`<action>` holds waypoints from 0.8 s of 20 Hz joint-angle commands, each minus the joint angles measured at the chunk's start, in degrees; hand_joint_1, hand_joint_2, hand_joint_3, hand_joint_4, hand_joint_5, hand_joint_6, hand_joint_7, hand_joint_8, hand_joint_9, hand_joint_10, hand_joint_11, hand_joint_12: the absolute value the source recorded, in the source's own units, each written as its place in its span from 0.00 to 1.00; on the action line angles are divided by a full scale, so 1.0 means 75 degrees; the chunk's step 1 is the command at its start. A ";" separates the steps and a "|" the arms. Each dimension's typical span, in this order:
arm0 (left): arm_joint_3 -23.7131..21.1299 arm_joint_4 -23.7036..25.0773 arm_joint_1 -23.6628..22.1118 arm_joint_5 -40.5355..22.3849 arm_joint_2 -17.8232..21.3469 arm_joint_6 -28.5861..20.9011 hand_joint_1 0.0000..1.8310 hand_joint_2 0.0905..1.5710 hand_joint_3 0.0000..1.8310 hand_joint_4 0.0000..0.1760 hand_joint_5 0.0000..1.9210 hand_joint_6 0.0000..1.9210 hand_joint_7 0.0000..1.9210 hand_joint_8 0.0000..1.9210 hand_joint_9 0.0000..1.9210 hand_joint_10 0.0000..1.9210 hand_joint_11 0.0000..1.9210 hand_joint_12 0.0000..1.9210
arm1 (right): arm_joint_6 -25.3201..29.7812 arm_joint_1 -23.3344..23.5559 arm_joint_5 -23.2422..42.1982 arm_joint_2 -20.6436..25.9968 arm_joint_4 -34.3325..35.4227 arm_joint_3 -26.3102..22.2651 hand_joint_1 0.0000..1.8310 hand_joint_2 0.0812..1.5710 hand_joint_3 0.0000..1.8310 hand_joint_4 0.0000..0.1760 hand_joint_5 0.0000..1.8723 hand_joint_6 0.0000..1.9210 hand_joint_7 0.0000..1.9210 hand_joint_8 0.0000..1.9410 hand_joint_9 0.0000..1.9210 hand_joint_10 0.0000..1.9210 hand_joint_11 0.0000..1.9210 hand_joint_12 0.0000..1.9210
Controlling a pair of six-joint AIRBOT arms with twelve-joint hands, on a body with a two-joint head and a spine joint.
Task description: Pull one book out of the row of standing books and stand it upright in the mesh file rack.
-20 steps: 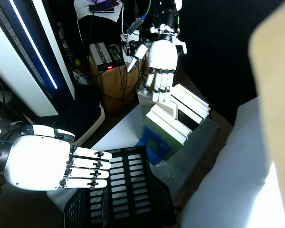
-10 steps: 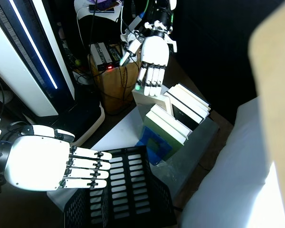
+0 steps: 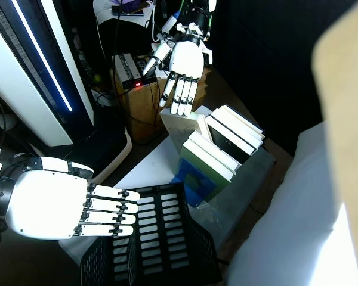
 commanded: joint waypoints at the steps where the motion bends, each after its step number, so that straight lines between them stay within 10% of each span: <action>1: -0.0057 -0.0181 -0.0026 -0.0626 0.0076 -0.0095 0.01 0.83 0.01 0.00 0.29 0.00 0.02 0.00 0.00 0.00 0.00 0.00 | -0.0001 0.0021 0.0729 0.0063 0.0171 0.0020 0.18 0.83 0.00 0.00 0.00 0.00 0.00 0.00 0.00 0.00 0.00 0.00; 8: -0.0367 -0.1315 -0.0159 -0.1903 0.0662 0.0572 0.12 0.90 0.00 0.03 0.08 0.00 0.00 0.00 0.00 0.00 0.00 0.00 | -0.0061 0.0022 0.0915 0.0228 0.0184 -0.0156 0.18 0.83 0.00 0.00 0.00 0.00 0.00 0.00 0.00 0.00 0.00 0.00; 16: -0.0134 -0.5235 0.0550 -0.2869 0.1198 0.2872 0.17 0.89 0.00 0.09 0.00 0.00 0.00 0.00 0.00 0.00 0.00 0.00 | -0.0189 0.1119 0.0312 0.0378 -0.1609 -0.0594 0.23 0.74 0.00 0.00 0.00 0.00 0.00 0.00 0.00 0.00 0.00 0.00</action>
